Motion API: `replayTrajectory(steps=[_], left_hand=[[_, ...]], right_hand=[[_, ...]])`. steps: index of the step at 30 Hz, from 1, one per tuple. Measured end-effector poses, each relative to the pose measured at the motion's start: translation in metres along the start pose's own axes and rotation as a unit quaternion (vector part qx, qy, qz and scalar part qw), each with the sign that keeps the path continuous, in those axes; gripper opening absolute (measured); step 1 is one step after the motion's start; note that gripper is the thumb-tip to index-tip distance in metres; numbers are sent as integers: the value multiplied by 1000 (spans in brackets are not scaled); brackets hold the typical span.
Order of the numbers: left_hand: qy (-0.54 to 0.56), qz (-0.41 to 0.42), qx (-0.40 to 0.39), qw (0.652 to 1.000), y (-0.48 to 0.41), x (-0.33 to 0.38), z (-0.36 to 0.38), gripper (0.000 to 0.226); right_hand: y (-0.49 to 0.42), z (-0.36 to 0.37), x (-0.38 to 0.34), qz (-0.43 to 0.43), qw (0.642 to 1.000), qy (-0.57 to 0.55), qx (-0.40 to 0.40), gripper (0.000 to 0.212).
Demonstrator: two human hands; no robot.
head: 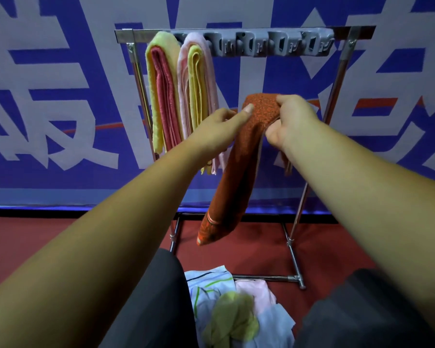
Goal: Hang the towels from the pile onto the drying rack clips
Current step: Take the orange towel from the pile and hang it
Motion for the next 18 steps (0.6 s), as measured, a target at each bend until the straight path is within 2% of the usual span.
replayTrajectory(steps=[2, 4, 7, 9, 13, 16, 18], left_hand=[[1, -8, -32, 999, 0, -3, 7, 79], [-7, -18, -46, 999, -2, -9, 17, 74], [-64, -29, -27, 997, -4, -21, 38, 58], [-87, -40, -6, 995, -3, -32, 54, 61], [-98, -45, 31, 994, -4, -64, 90, 63], [-96, -68, 22, 993, -4, -85, 106, 53], [-75, -84, -6, 994, 0, -97, 109, 54]], right_hand=[[3, 0, -4, 0, 1000, 16, 7, 26], [9, 0, -4, 10, 999, 31, -13, 36], [10, 3, -3, 43, 999, -7, -23, 47], [9, 3, -4, 46, 998, -25, -20, 49], [-8, -4, -4, 5, 1000, -7, -8, 56], [-17, -9, -9, -24, 999, 18, -17, 56], [-9, -10, -15, -45, 998, 24, -28, 52]])
Point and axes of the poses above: each hand's wrist, its own y-axis away from the middle knuckle, its own z-axis out of the palm, x = y × z, the point moved 1 cm from there along -y, towards the middle knuckle, and after that the axes turned 1 degree about z, right-handed, at the moved point
